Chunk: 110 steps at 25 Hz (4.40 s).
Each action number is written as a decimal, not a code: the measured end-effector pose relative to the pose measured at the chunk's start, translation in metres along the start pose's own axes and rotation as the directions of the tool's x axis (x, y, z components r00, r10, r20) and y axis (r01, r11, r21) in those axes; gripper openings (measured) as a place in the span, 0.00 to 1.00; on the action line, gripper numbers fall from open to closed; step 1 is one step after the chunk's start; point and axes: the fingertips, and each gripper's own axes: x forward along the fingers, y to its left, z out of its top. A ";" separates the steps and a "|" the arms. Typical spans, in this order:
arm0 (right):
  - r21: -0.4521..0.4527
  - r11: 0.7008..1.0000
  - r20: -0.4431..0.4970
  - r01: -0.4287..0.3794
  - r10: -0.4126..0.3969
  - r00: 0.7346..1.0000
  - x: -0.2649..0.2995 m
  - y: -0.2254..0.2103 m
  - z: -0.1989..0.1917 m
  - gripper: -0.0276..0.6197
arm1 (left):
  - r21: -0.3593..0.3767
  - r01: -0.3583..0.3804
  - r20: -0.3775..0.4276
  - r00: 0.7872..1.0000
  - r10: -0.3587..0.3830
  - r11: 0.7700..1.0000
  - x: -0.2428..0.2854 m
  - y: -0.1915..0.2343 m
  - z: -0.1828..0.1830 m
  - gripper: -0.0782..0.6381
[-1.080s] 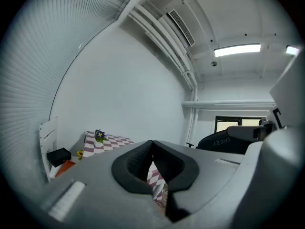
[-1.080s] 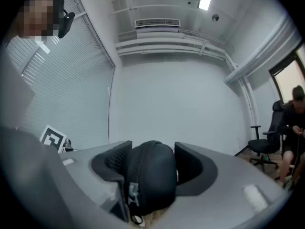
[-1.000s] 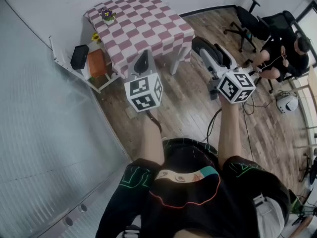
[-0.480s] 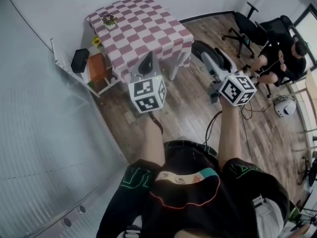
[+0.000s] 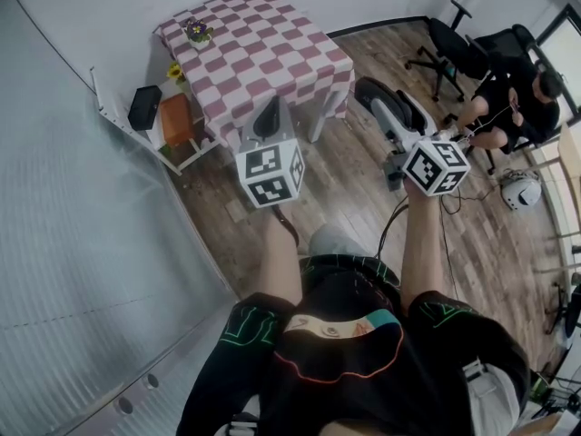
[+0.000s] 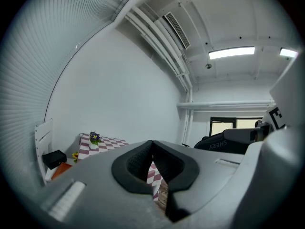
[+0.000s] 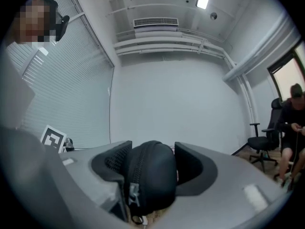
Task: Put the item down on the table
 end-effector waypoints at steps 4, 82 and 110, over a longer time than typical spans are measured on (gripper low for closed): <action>-0.005 1.000 -0.004 -0.005 0.005 1.000 0.000 0.003 0.003 0.48 | -0.006 0.004 0.004 1.000 -0.004 1.000 0.001 -0.001 0.002 0.12; 0.356 0.931 -0.202 -0.082 0.162 0.966 0.468 -0.182 -0.135 0.48 | -0.001 -0.195 -0.345 0.921 0.183 0.981 0.403 0.227 -0.108 0.12; 0.183 0.962 -0.411 -0.203 0.262 0.873 0.664 -0.077 -0.215 0.48 | -0.088 -0.247 -0.425 0.885 0.188 0.965 0.435 0.345 -0.150 0.12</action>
